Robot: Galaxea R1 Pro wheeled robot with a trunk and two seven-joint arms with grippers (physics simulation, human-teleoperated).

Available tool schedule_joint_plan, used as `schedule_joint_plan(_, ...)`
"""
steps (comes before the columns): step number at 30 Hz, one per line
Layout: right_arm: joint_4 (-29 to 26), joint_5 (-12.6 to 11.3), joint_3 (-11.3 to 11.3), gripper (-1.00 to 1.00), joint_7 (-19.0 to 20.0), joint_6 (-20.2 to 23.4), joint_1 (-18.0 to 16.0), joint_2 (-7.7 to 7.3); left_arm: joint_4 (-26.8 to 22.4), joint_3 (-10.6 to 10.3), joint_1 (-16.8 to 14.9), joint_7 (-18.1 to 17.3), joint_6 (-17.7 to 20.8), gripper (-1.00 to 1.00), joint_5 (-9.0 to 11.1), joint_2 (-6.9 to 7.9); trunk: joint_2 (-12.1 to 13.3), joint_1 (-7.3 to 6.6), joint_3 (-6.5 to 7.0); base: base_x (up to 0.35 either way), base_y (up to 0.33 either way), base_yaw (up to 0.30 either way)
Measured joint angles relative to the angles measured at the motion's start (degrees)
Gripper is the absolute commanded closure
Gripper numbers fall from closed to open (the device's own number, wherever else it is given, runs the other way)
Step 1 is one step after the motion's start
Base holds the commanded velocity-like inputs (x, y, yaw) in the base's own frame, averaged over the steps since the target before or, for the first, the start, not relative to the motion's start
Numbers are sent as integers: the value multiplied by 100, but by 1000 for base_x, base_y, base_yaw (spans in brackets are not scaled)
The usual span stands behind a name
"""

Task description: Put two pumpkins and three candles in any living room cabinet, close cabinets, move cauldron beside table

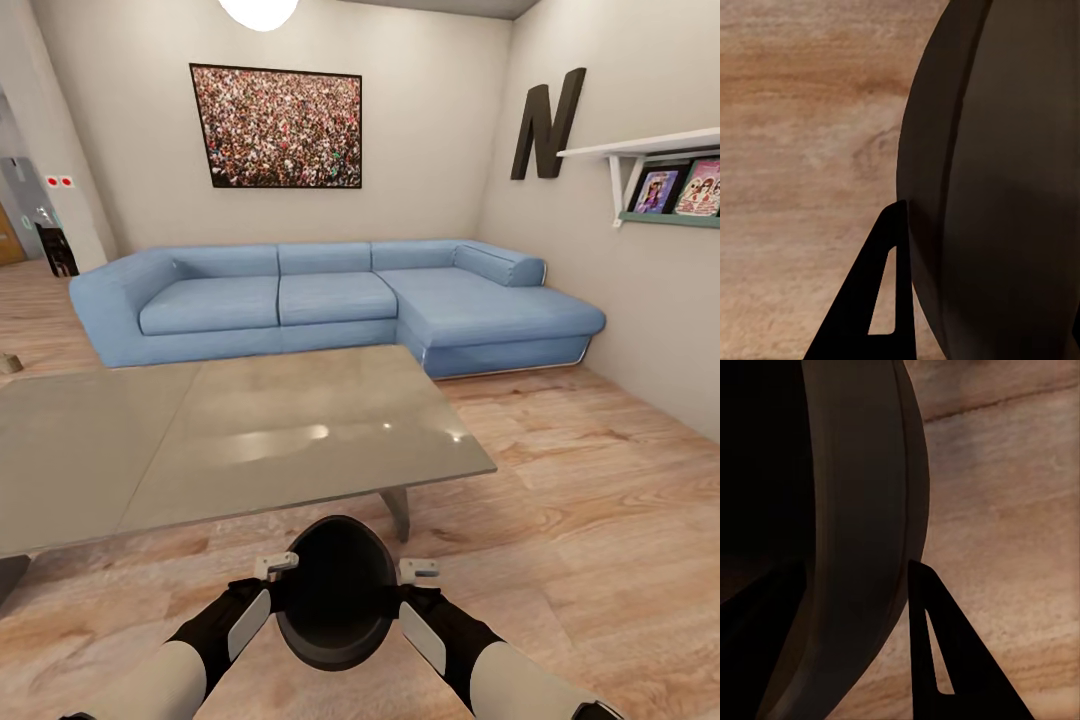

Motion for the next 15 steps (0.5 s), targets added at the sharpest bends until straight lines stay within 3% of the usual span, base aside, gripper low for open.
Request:
schedule_joint_plan(6, -2, 9, -7, 100, 2, 0, 0, 0, -2, -3, -2, 1, -1, 100, -1, 0, 0, 0, 0, 1, 0, 0)
schedule_joint_plan(15, 6, 23, -18, 100, 16, 2, 0, 0, 1, 3, 0, -1, 0, 100, -3, -2, -11, 24, -199, 0, 0, 0)
